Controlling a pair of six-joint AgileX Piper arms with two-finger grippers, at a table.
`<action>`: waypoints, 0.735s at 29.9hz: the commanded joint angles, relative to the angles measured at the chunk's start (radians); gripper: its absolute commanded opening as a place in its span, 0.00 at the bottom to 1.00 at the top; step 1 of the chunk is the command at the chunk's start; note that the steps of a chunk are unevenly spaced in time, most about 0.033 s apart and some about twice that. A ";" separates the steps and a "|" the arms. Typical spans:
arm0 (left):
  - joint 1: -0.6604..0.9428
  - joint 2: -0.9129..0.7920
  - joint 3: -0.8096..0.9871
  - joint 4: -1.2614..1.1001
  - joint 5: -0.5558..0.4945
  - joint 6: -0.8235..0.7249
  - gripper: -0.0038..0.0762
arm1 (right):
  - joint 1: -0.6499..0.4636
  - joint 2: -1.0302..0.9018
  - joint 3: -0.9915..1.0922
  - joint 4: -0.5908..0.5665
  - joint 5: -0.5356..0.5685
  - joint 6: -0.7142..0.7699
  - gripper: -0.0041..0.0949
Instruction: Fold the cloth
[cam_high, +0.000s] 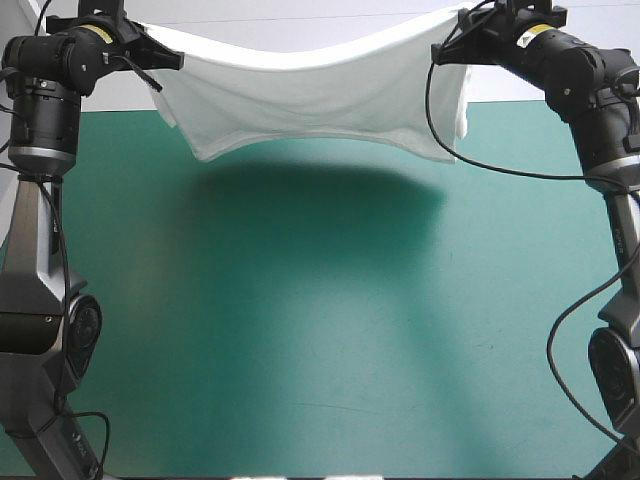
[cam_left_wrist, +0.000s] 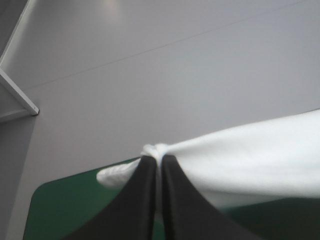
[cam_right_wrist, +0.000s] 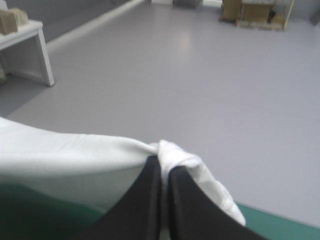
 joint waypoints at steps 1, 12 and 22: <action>-0.003 -0.015 -0.024 -0.001 0.027 -0.007 0.07 | -0.034 -0.006 -0.026 -0.009 0.122 0.059 0.03; -0.003 0.039 0.123 -0.051 0.339 0.026 0.07 | -0.027 0.065 0.226 -0.003 0.533 0.095 0.03; -0.003 -0.260 0.803 -0.047 0.306 0.011 0.07 | 0.055 -0.193 0.735 -0.010 0.475 0.097 0.03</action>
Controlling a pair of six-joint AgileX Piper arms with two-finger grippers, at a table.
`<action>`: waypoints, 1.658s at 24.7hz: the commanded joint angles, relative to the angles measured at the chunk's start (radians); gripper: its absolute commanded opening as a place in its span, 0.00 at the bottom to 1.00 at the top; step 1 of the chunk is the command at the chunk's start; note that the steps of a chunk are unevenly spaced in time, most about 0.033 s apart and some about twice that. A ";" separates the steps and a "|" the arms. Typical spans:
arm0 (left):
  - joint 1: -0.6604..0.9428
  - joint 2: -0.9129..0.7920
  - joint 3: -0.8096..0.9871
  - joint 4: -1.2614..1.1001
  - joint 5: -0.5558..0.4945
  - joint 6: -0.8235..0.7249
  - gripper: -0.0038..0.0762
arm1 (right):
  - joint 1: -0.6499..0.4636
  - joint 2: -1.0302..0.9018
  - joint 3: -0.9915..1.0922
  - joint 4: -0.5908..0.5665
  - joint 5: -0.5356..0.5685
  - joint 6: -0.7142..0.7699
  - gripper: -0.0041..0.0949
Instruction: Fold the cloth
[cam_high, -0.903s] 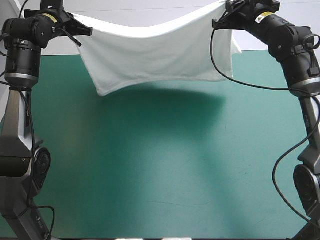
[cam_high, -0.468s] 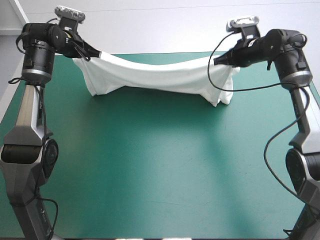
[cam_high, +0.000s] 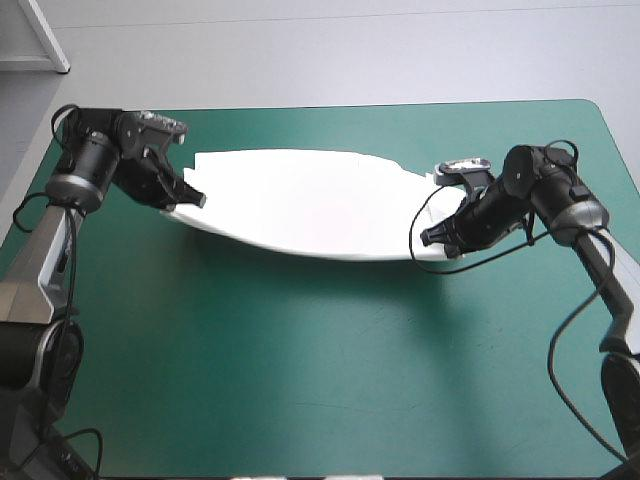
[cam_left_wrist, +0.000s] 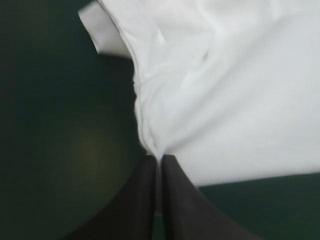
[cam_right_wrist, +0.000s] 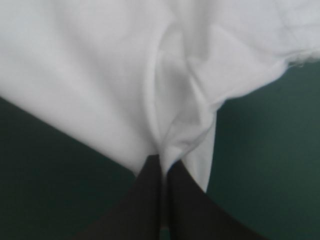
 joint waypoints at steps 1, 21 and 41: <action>-0.002 -0.175 0.218 -0.001 -0.003 -0.022 0.07 | 0.034 -0.137 0.124 0.009 -0.025 0.001 0.03; -0.002 -0.445 0.797 0.006 -0.156 -0.052 0.24 | 0.194 -0.231 0.365 0.016 -0.104 0.049 0.33; -0.002 -0.609 0.231 0.165 -0.057 -0.126 0.75 | 0.194 -0.456 0.027 -0.389 0.005 0.234 0.79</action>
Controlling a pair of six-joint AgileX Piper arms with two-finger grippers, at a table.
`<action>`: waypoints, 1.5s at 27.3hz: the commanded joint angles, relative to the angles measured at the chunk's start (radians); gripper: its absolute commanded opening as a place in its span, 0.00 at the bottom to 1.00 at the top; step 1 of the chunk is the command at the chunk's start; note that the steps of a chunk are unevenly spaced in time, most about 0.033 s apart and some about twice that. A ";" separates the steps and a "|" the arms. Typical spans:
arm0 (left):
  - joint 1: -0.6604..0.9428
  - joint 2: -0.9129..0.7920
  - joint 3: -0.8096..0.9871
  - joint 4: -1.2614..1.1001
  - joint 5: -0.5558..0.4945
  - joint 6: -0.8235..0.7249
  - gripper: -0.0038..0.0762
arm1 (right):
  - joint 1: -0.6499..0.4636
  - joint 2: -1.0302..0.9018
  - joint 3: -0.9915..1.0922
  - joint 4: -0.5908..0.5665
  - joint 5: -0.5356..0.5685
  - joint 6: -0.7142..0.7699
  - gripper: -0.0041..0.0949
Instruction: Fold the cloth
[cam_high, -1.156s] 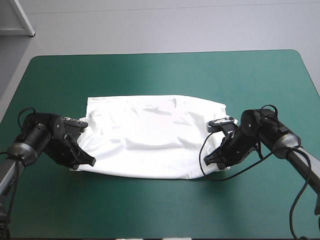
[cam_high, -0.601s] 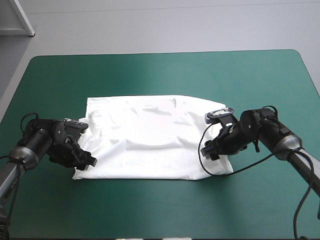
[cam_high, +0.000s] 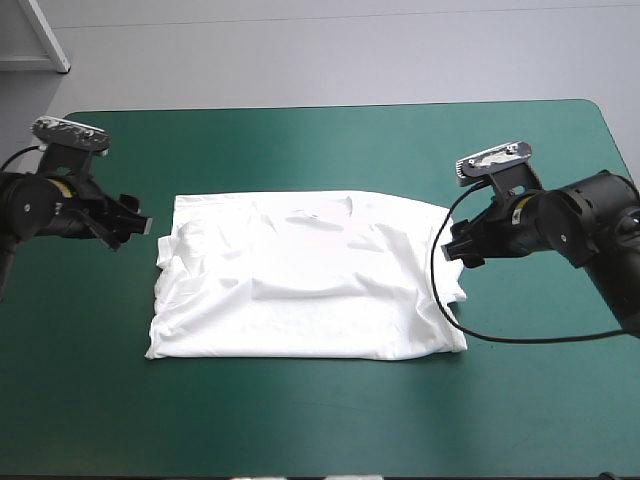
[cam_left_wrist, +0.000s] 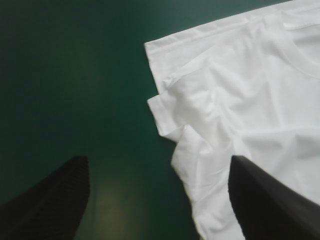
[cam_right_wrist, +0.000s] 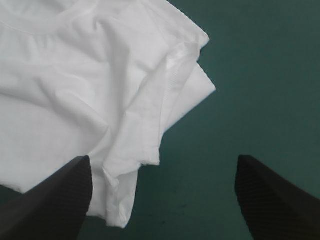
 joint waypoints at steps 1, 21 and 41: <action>-0.002 -0.099 0.001 0.094 -0.015 -0.033 0.75 | 0.003 -0.083 0.010 -0.046 -0.002 0.019 0.79; -0.002 -0.152 0.763 -0.045 -0.322 -0.072 0.75 | 0.003 -0.122 0.329 0.237 -0.031 -0.029 0.74; -0.002 0.066 0.769 -0.139 -0.376 -0.008 0.08 | 0.003 -0.114 0.430 0.272 -0.105 -0.071 0.67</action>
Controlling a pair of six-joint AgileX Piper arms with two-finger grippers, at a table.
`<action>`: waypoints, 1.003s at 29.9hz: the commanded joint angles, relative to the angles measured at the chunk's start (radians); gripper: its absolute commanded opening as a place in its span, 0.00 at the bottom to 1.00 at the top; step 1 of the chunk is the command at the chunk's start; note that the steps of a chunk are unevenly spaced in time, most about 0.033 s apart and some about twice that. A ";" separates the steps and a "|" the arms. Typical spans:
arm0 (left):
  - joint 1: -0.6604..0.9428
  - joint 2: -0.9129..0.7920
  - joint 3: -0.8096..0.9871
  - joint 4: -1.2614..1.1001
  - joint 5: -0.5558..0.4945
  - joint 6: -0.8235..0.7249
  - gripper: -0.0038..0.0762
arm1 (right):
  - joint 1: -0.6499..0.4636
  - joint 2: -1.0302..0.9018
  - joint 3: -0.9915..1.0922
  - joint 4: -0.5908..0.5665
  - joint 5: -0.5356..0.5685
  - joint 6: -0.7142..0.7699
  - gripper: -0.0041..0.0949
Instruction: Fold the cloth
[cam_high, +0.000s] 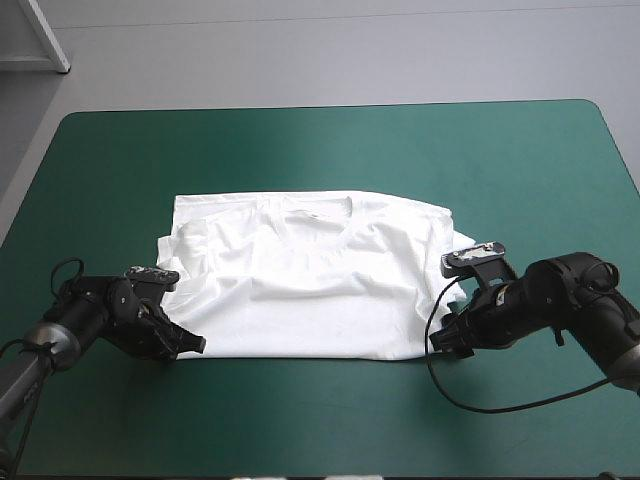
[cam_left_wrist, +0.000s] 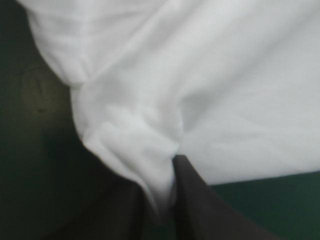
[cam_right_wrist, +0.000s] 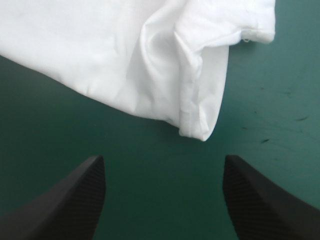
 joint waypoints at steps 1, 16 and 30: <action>-0.001 -0.008 -0.016 0.032 -0.026 0.014 0.07 | 0.003 -0.009 -0.020 0.010 -0.043 -0.011 0.67; -0.001 -0.008 -0.016 0.034 -0.018 0.028 0.07 | 0.003 0.244 -0.020 0.056 -0.079 -0.022 0.67; -0.001 -0.008 -0.016 0.038 -0.044 0.028 0.07 | 0.003 0.324 -0.020 0.068 -0.126 -0.055 0.03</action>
